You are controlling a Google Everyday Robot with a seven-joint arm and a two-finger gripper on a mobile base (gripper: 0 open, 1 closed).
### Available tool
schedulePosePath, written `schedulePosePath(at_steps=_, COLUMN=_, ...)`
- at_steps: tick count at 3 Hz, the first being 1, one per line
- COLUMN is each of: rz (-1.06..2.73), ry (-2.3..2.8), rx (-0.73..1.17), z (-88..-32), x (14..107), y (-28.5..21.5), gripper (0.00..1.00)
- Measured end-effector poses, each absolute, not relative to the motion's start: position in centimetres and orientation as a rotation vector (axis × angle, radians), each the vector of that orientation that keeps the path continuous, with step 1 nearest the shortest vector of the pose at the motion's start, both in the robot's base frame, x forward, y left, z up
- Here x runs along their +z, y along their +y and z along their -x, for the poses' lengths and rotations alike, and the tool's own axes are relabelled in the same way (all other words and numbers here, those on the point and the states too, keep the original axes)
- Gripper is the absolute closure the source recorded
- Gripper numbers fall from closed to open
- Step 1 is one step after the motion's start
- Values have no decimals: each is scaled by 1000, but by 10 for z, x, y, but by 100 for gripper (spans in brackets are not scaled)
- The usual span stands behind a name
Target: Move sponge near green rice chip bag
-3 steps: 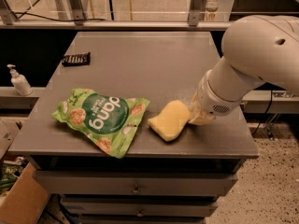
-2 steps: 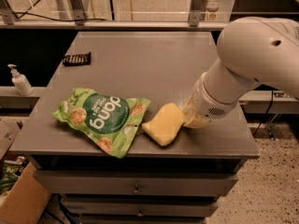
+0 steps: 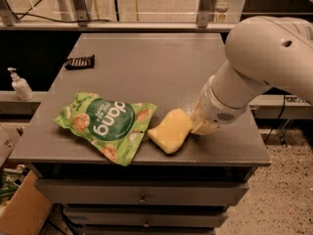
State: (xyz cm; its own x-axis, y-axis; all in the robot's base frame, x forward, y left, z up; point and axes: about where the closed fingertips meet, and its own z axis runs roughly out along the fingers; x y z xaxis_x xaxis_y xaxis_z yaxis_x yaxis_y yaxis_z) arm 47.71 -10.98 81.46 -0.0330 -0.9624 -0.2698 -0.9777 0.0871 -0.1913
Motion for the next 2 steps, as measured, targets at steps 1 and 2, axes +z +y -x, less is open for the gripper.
schedulePosePath(at_steps=1, rz=1925, ry=2044, rx=65, z=-477, x=815, y=-109, gripper=37)
schedulePosePath(at_steps=2, rz=1927, ry=2043, rx=64, z=-476, x=815, y=-109, gripper=12)
